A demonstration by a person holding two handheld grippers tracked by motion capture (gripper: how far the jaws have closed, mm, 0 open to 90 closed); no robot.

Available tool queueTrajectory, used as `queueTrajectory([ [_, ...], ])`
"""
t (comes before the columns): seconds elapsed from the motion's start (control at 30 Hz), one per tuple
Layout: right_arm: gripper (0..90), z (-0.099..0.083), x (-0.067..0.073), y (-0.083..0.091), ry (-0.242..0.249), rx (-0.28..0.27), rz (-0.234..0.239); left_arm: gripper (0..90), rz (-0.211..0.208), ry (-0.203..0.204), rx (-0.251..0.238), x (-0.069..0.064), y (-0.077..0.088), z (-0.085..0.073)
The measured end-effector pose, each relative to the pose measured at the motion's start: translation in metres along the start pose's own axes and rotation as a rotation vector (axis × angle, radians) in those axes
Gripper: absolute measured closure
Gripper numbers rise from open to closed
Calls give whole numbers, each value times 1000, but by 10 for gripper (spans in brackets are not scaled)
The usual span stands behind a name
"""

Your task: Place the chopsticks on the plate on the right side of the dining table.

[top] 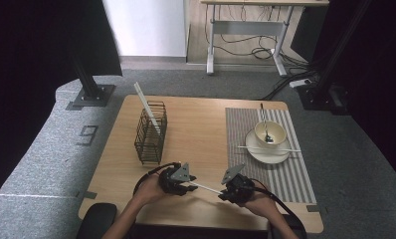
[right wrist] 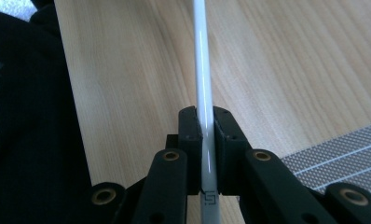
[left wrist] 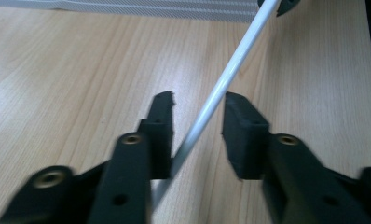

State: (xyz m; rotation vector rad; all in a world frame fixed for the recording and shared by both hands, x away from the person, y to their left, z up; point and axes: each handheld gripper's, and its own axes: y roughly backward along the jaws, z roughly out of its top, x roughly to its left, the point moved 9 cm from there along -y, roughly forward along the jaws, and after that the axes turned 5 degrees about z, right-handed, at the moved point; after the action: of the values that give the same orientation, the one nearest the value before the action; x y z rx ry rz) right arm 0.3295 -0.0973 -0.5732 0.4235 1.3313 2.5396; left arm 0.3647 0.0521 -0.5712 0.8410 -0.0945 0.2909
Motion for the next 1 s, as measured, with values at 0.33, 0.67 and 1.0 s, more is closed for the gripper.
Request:
queueTrajectory([
  [0.33,824,-7,-18,16,-34,-1,-110,273,81,217,-108,21,6,0],
  [0.67,824,-16,-36,37,-97,-24,-195,2,128,330,-125,29,1,-6],
  [1.0,824,-24,-55,64,-158,-70,-263,0,101,371,-58,24,-18,-25],
])
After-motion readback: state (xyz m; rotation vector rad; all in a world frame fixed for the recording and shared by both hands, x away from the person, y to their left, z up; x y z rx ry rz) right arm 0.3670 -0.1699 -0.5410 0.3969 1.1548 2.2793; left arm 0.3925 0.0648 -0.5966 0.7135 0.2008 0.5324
